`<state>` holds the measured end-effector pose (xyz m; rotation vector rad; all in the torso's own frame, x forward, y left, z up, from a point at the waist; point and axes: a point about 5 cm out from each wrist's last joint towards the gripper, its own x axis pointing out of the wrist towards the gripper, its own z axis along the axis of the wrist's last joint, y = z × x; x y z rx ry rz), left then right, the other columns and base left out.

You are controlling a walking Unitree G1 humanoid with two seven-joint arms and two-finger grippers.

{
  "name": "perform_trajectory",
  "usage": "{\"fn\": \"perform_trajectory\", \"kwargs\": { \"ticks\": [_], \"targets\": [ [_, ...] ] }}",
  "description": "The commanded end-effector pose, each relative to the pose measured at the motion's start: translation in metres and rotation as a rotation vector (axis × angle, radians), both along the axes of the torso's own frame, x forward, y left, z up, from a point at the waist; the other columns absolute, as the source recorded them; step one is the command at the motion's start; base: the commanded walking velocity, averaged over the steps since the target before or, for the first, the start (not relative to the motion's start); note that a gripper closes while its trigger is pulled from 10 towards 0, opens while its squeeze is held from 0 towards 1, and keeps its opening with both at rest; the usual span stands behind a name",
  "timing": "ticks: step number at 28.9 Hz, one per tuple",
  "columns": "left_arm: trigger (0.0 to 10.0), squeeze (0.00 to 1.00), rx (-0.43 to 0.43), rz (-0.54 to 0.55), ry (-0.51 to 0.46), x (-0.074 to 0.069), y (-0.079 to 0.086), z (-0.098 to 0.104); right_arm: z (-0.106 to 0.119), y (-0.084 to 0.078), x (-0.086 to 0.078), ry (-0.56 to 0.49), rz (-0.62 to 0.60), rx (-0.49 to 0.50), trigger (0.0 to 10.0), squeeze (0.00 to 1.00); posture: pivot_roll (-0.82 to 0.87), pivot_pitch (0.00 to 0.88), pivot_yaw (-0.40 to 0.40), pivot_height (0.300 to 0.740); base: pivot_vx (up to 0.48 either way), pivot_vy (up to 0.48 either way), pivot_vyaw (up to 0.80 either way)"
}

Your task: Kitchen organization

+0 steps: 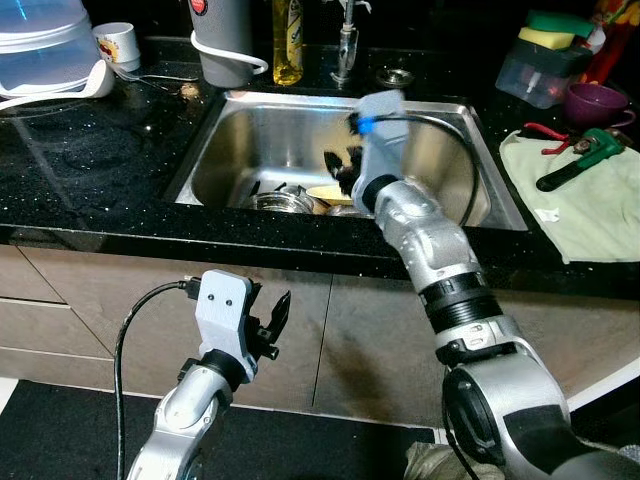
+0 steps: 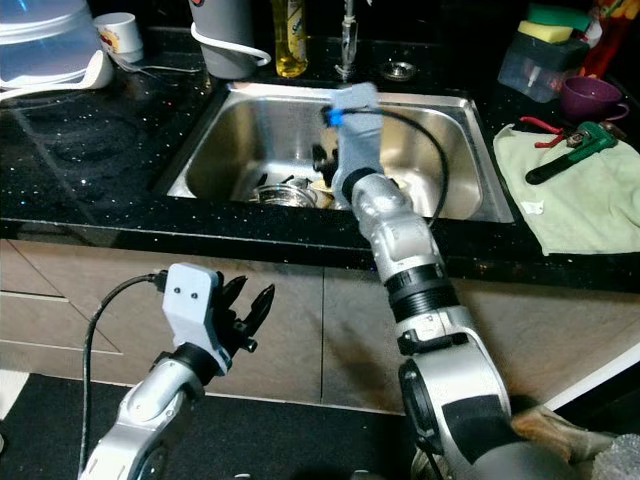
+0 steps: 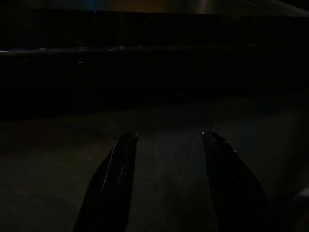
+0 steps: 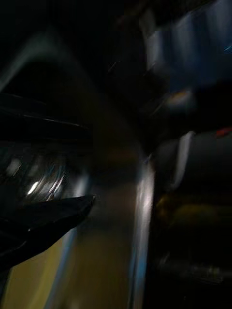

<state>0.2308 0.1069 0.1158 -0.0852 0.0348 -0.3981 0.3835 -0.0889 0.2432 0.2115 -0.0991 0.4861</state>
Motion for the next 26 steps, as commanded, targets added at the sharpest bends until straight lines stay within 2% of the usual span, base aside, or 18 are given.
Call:
{"fn": "perform_trajectory", "kwargs": {
  "ticks": [1,2,4,5,8,10,13,14,16,19,22,26],
  "targets": [
    [10.0,0.00,0.014,-0.004,0.020,-0.001,0.000,-0.003,0.003,-0.007,-0.004,-0.026,0.036,0.104,10.0,0.00,0.05,0.032,-0.049,0.732,0.000,0.000,0.00],
    [10.0,0.00,0.012,-0.003,0.023,-0.001,0.001,-0.003,0.003,-0.010,-0.005,-0.032,0.043,0.128,10.0,0.00,0.05,0.032,-0.049,0.732,0.000,0.000,0.00],
    [10.0,0.00,0.020,-0.001,0.033,-0.001,0.002,-0.004,0.004,-0.018,-0.009,-0.039,0.082,0.242,10.0,0.00,0.05,0.029,-0.043,0.732,0.000,0.000,0.00],
    [10.0,0.00,0.020,-0.001,0.033,-0.001,0.002,-0.004,0.004,-0.018,-0.009,-0.039,0.082,0.242,10.0,0.00,0.05,0.029,-0.043,0.732,0.000,0.000,0.00],
    [10.0,0.00,0.033,-0.008,0.044,0.000,0.002,-0.006,0.006,-0.025,-0.016,-0.067,0.145,0.373,10.0,0.00,0.05,0.025,-0.037,0.732,0.000,0.000,0.00],
    [10.0,0.00,0.035,-0.012,0.047,0.001,0.002,-0.007,0.007,-0.025,-0.021,-0.085,0.195,0.418,10.0,0.00,0.05,0.023,-0.034,0.732,0.000,0.000,0.00],
    [10.0,0.00,0.038,-0.018,0.049,0.001,0.002,-0.007,0.005,-0.024,-0.027,-0.105,0.253,0.422,10.0,0.00,0.05,0.020,-0.033,0.732,-0.244,0.000,0.00],
    [10.0,0.00,0.041,-0.022,0.051,0.002,0.002,-0.008,0.001,-0.022,-0.033,-0.111,0.303,0.412,10.0,0.00,0.05,0.018,-0.033,0.732,-0.247,0.000,0.00],
    [10.0,0.00,0.042,-0.023,0.051,0.003,0.002,-0.008,-0.005,-0.021,-0.036,-0.103,0.323,0.398,10.0,0.00,0.05,0.017,-0.034,0.732,-0.247,0.000,0.00],
    [10.0,0.00,0.042,-0.023,0.051,0.003,0.001,-0.008,-0.008,-0.021,-0.037,-0.098,0.326,0.391,10.0,0.00,0.05,0.017,-0.034,0.732,-0.247,0.000,0.00],
    [10.0,0.00,0.041,-0.023,0.050,0.003,0.001,-0.007,-0.023,-0.024,-0.040,-0.064,0.335,0.360,10.0,0.00,0.04,0.015,-0.036,0.732,-0.254,0.000,0.00],
    [10.0,0.00,0.040,-0.025,0.049,0.004,0.001,-0.007,-0.027,-0.025,-0.042,-0.055,0.339,0.351,10.0,0.00,0.04,0.015,-0.037,0.732,-0.248,0.000,0.00]
  ]
}}
